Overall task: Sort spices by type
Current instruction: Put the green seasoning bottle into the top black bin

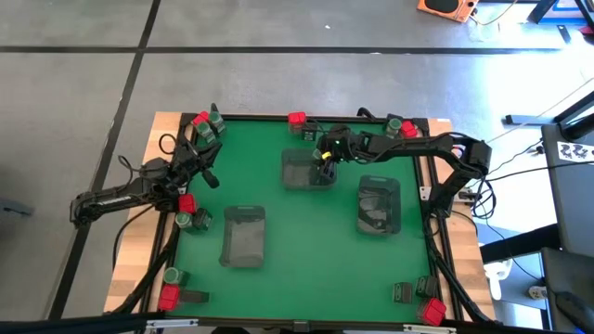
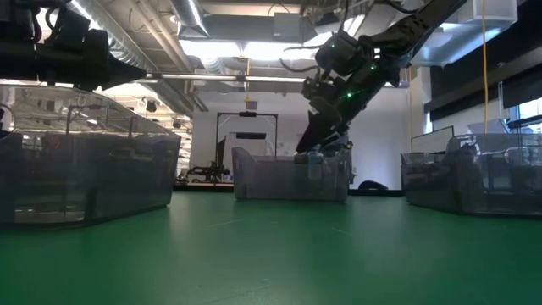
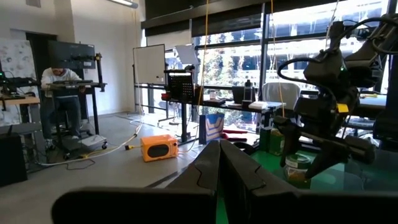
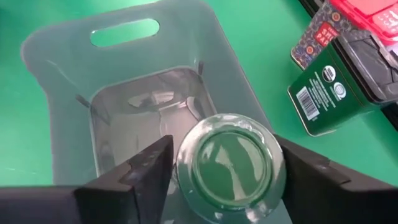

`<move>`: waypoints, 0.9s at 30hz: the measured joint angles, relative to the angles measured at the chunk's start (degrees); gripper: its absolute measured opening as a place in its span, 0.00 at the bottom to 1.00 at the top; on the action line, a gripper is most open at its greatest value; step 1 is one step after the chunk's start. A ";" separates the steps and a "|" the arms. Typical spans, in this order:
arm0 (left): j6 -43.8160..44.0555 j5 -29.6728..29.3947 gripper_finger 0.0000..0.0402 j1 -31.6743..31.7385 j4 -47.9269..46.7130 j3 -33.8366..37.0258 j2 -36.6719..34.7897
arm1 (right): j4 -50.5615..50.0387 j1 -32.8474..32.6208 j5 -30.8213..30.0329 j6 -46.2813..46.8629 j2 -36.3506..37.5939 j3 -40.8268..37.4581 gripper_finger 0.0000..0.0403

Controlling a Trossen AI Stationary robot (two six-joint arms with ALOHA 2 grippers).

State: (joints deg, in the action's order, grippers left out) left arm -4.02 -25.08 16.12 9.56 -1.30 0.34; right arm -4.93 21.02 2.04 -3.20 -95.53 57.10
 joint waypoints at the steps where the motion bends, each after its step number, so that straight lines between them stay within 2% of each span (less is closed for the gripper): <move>1: -0.01 0.00 0.02 0.00 0.00 0.00 0.01 | -0.04 0.00 -0.12 0.00 0.00 -0.01 0.65; 14: 0.00 0.00 0.02 0.00 0.02 0.00 0.00 | 1.32 0.00 -1.03 1.18 0.05 -0.02 0.77; 23: -0.02 0.00 0.02 0.00 0.06 0.00 0.01 | 0.37 0.00 -1.16 -1.98 2.80 0.00 0.79; 27: -0.39 -0.02 0.02 0.00 0.09 0.00 0.01 | -0.76 0.00 -3.22 -2.63 5.15 0.00 0.79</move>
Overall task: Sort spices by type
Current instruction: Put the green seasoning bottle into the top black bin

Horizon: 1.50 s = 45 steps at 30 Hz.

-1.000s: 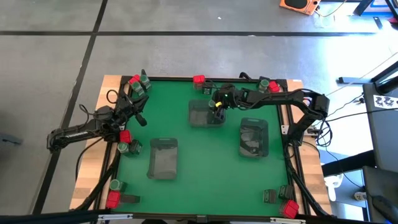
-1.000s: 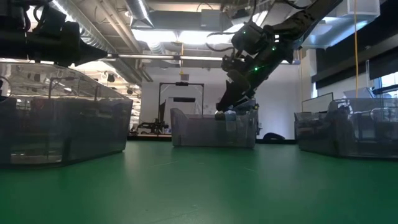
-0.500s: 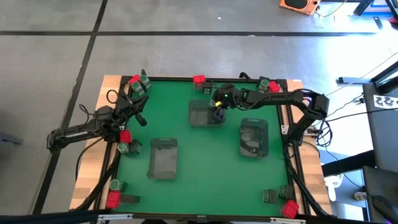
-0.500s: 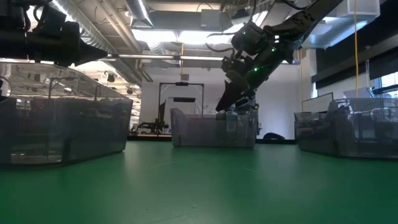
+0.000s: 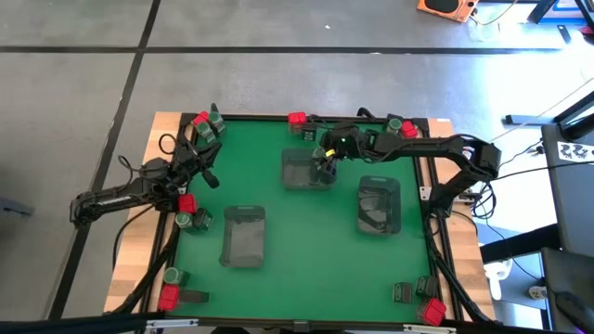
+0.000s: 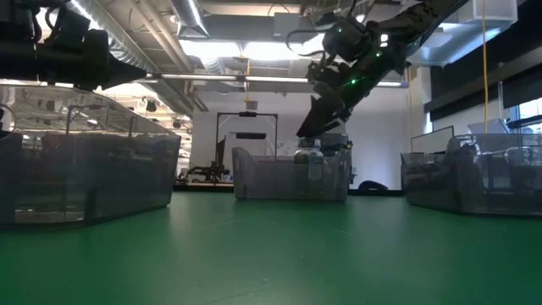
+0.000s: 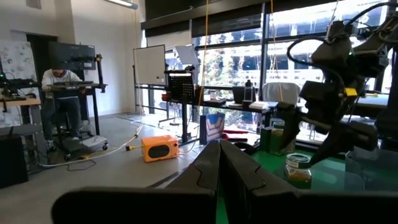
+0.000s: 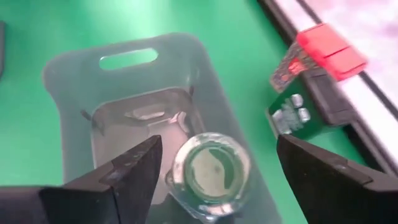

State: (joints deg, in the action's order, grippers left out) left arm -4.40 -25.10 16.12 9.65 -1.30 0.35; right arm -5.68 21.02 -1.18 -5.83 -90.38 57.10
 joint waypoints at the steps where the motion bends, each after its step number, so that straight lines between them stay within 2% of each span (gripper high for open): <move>1: 0.00 0.00 0.02 0.00 -0.01 0.00 -0.01 | -0.16 0.00 -0.94 -0.06 0.62 0.00 0.79; 12: 0.07 0.02 0.02 0.00 0.00 0.00 0.01 | -0.49 0.00 -10.68 -3.23 7.14 0.00 0.79; 17: 0.17 0.02 0.02 0.00 0.00 0.00 0.01 | -0.46 0.00 -12.18 -3.89 7.79 0.02 0.79; 21: 0.17 0.01 0.02 0.00 -0.01 0.00 0.00 | -0.77 -0.04 -20.25 -5.18 7.79 0.02 0.80; 25: 0.17 0.00 0.02 0.00 0.00 0.00 0.00 | -3.50 0.00 -28.54 -5.15 7.86 0.58 0.88; 28: 0.15 0.02 0.02 0.00 0.00 0.00 -0.01 | -7.22 0.00 -32.87 -4.93 7.90 2.68 0.97; 31: 0.16 0.02 0.02 0.00 0.00 0.00 0.01 | -11.28 0.11 -35.68 -4.70 7.90 5.46 0.96; 38: 0.15 0.00 0.02 0.00 -0.01 0.00 0.01 | -19.95 5.73 -34.53 -4.50 7.92 10.73 0.92; 45: 0.15 0.00 0.02 0.00 -0.02 0.00 0.00 | -23.49 15.10 -26.63 -2.92 7.95 10.95 0.92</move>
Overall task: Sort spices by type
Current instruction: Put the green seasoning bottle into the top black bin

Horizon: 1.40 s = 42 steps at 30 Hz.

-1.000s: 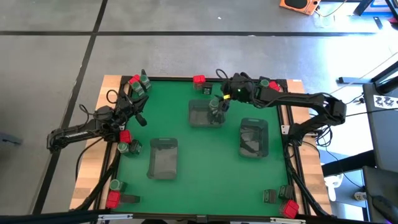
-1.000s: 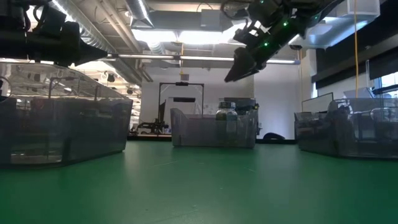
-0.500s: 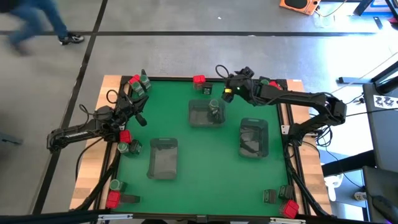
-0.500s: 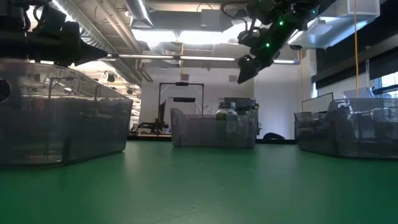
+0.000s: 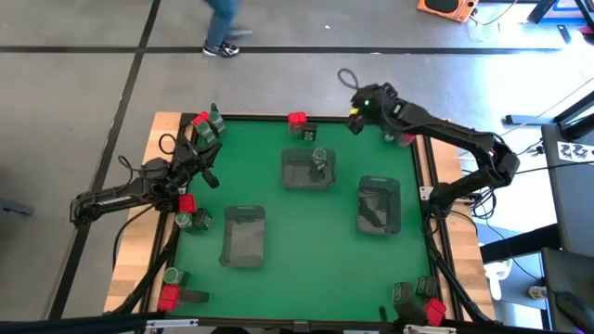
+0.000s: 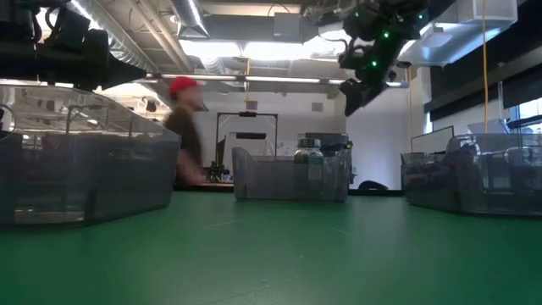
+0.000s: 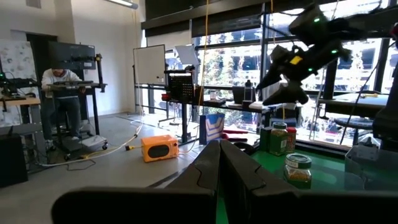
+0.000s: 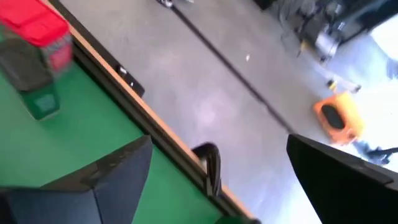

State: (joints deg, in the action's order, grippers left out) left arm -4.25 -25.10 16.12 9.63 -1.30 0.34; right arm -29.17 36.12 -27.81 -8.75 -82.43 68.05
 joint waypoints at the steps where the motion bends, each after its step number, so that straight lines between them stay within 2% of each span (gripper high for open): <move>1: 0.00 0.01 0.02 0.01 0.00 0.00 0.01 | -0.85 1.23 1.63 0.60 0.00 0.00 0.92; 6: 0.00 0.02 0.02 0.00 -0.04 0.00 0.02 | -3.55 6.82 6.39 2.49 0.00 0.00 0.92; 16: -1.12 0.00 0.02 0.15 1.31 -0.02 0.00 | -9.38 8.16 4.93 1.64 0.00 -0.02 0.92; 25: -0.31 0.00 0.02 0.15 1.30 -0.02 0.02 | -14.37 10.14 1.97 11.91 0.00 -0.02 0.92; 34: -0.15 0.01 0.02 0.15 1.27 -0.02 0.02 | -22.08 15.76 6.03 16.34 -0.09 -0.07 0.92; 42: -0.16 0.02 0.02 0.15 0.83 -0.02 0.02 | -21.40 16.86 8.02 18.17 -0.11 -2.82 0.92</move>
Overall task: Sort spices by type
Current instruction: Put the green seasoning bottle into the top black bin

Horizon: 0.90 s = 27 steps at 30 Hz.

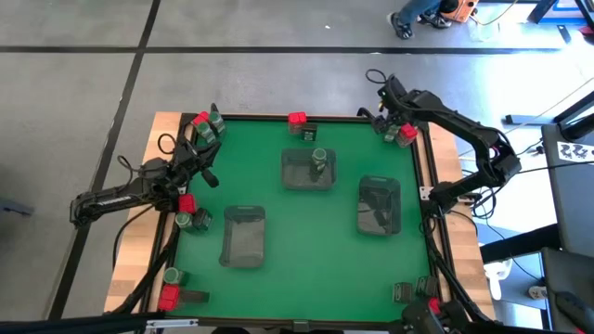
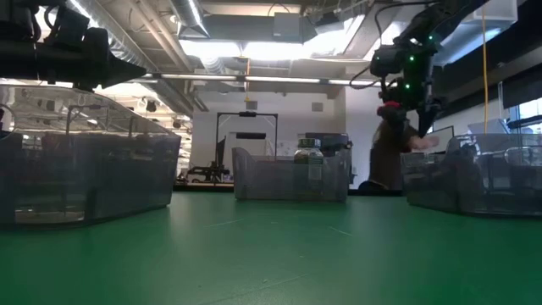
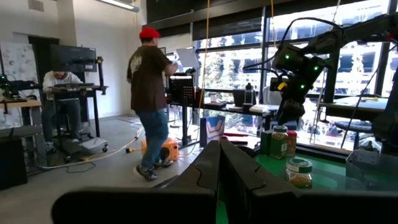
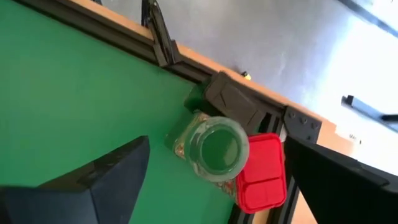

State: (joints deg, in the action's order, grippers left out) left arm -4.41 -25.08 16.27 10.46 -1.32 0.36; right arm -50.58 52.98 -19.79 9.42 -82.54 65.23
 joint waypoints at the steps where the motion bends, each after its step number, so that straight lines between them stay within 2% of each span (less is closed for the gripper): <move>1: 0.00 0.00 0.02 0.00 0.00 0.00 -0.02 | 0.37 0.27 0.00 0.94 0.00 -0.62 0.92; 7: -0.01 -0.01 0.02 0.01 0.00 0.00 0.00 | 1.52 0.33 -0.09 3.70 -0.07 -3.40 0.92; 12: -0.04 -0.02 0.02 0.00 0.00 0.00 0.00 | 6.97 0.48 -0.18 3.89 -0.09 -6.12 0.92; 27: 0.02 -0.01 0.02 0.00 0.00 0.00 0.00 | 14.33 0.70 -2.01 5.55 -0.26 -11.77 0.92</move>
State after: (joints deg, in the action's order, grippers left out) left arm -4.39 -25.09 16.27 10.46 -1.32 0.36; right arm -36.25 53.68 -21.80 14.97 -82.81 53.46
